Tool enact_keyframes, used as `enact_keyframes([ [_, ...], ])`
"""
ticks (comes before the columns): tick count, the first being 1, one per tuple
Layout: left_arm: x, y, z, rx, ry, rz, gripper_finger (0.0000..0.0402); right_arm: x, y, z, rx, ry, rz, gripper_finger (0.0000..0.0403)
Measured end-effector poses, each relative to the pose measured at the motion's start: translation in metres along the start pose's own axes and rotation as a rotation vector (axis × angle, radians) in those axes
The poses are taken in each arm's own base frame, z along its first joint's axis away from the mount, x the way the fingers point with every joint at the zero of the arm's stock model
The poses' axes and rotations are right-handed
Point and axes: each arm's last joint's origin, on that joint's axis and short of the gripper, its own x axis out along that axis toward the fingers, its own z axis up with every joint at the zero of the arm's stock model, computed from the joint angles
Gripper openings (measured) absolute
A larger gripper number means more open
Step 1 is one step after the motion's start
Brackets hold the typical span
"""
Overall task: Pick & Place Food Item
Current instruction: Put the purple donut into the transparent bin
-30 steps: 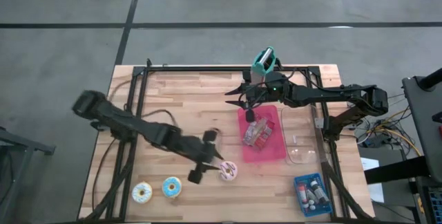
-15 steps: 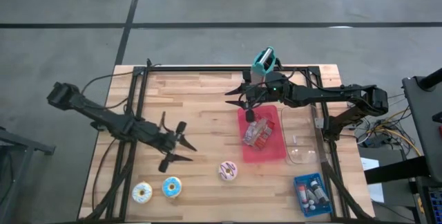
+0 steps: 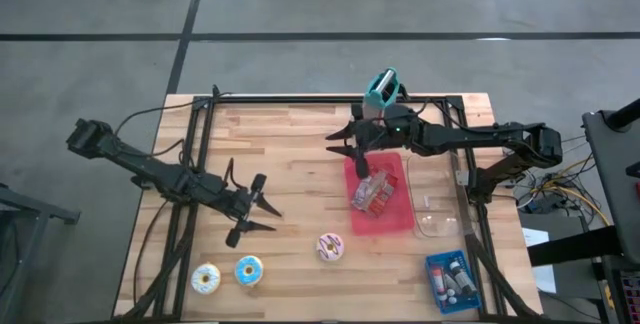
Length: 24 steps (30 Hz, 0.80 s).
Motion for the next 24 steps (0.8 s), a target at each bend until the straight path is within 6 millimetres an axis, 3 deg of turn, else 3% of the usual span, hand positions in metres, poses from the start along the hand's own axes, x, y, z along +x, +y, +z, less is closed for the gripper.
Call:
enact_keyframes([
  [7,0.000,0.000,-0.002,0.004,0.010,0.012,0.0181,-0.001,0.006,0.012,0.156,-0.049,0.023,0.0121],
  [15,0.000,0.000,-0.003,0.001,0.011,0.012,0.0181,0.001,0.025,0.050,0.063,-0.124,0.090,0.0121],
  [24,0.000,0.000,-0.003,0.001,0.012,0.012,0.0181,-0.002,0.071,0.090,0.007,0.236,0.016,0.0101],
])
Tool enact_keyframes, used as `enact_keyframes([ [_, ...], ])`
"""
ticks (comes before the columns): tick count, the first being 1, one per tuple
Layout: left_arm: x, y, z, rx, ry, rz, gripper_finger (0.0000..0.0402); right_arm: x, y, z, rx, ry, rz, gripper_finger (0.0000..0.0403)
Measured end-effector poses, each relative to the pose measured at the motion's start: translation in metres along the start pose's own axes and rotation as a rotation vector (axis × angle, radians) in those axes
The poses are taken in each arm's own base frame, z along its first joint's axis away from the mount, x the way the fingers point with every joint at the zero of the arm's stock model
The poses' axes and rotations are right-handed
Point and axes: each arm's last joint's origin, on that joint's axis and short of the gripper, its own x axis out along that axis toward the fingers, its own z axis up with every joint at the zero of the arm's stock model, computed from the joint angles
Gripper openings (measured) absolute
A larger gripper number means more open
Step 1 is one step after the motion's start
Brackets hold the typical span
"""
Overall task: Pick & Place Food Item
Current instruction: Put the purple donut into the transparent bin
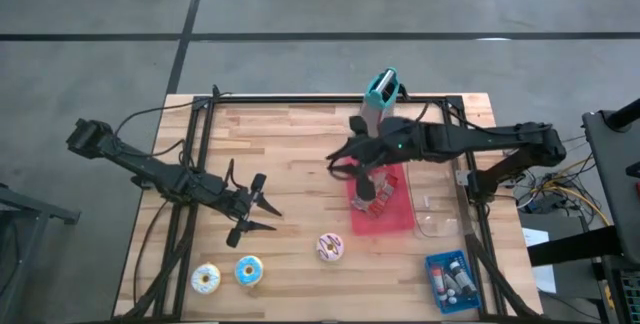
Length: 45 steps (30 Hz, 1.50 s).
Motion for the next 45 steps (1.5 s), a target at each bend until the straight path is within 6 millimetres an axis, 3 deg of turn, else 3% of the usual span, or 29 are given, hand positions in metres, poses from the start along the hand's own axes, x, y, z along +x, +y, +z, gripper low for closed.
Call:
enact_keyframes([
  [9,0.000,0.000,-0.001,0.000,0.006,0.000,0.0181,0.011,0.070,-0.002,0.116,0.139,0.151,0.0081],
  [15,0.000,0.000,-0.001,0.000,0.008,0.000,0.0181,0.038,0.117,-0.028,0.077,0.256,0.234,0.0070],
  [21,0.000,0.000,-0.001,0.000,0.008,0.000,0.0181,0.072,0.150,-0.064,0.009,0.362,0.196,0.0063],
  [26,0.000,0.000,-0.001,0.000,0.008,0.000,0.0181,0.099,0.162,-0.093,0.052,0.444,0.174,0.0061],
  [33,0.000,0.000,-0.001,0.000,0.011,0.000,0.0181,0.119,0.166,-0.116,0.075,0.489,0.113,0.0061],
  [37,0.000,0.000,-0.002,0.000,0.014,0.001,0.0181,0.119,0.164,-0.120,0.075,0.510,0.046,0.0061],
  [45,0.000,0.000,-0.002,0.000,0.017,0.001,0.0181,0.119,0.164,-0.127,0.235,0.556,-0.014,0.0061],
])
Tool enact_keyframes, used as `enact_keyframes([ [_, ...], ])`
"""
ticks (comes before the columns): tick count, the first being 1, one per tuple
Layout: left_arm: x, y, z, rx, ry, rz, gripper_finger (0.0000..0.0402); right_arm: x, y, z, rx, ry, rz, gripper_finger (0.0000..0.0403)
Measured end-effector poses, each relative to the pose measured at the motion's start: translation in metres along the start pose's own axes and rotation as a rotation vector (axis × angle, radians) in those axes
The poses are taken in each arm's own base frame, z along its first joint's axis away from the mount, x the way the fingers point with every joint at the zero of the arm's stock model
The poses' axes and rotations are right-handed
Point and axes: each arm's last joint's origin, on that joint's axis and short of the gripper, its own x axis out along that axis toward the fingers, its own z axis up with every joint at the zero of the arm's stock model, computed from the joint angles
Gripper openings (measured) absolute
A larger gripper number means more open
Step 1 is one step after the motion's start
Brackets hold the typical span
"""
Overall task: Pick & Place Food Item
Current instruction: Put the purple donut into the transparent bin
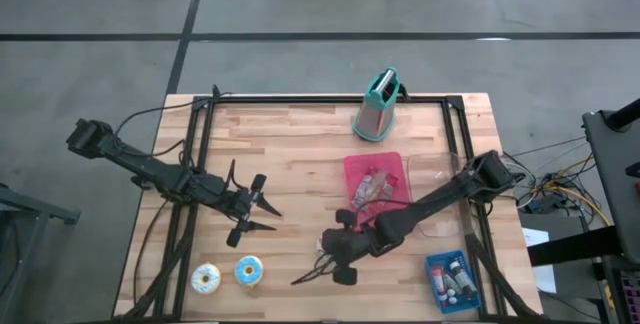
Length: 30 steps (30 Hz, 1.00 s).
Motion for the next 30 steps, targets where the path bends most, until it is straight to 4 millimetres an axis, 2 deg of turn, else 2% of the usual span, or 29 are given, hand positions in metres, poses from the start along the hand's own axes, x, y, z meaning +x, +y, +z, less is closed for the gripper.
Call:
enact_keyframes([
  [5,0.000,0.000,0.000,0.000,0.000,0.000,0.0181,0.012,-0.003,-0.013,0.132,0.076,0.012,0.0075],
  [12,0.000,0.000,0.000,0.000,0.000,0.000,0.0181,0.029,0.001,-0.022,0.134,0.110,0.029,0.0113],
  [19,0.000,0.000,0.000,0.000,0.001,0.000,0.0181,0.033,0.003,-0.021,0.133,0.088,0.054,0.0155],
  [30,0.000,0.000,-0.001,0.000,0.006,0.000,0.0181,0.049,0.001,-0.032,0.108,0.132,0.006,0.0162],
])
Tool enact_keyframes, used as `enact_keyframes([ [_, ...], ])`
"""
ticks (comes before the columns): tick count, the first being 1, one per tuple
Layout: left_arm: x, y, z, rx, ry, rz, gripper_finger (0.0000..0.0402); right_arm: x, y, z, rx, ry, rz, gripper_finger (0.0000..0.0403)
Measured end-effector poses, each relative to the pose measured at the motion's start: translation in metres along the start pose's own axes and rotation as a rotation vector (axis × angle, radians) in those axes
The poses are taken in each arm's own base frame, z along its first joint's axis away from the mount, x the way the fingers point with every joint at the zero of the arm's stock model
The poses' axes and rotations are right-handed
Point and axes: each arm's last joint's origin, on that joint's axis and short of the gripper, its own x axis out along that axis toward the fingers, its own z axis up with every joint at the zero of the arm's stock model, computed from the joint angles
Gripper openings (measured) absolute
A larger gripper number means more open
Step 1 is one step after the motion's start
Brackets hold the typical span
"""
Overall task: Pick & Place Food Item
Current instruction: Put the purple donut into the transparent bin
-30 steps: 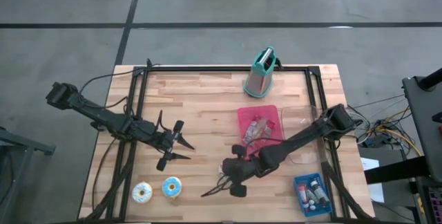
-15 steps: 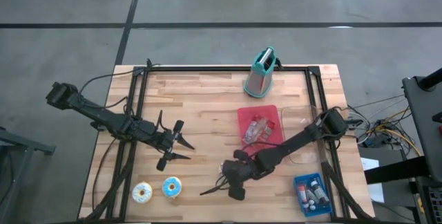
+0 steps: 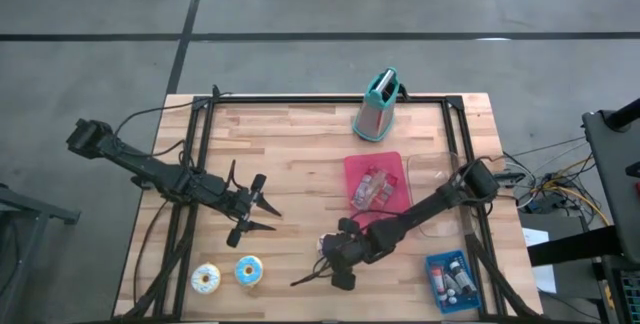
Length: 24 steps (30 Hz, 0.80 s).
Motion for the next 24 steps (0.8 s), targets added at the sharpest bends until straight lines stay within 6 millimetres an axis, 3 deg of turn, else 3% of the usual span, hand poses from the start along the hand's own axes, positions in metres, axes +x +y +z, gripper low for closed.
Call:
enact_keyframes([
  [9,0.0000,0.0000,-0.0001,0.000,0.001,0.000,0.0181,0.0045,-0.0012,-0.0021,-0.010,0.009,-0.022,0.0149],
  [24,0.0000,0.0000,-0.0001,0.000,0.001,0.000,0.0181,0.0046,-0.0009,-0.0029,-0.009,0.007,-0.029,0.0054],
])
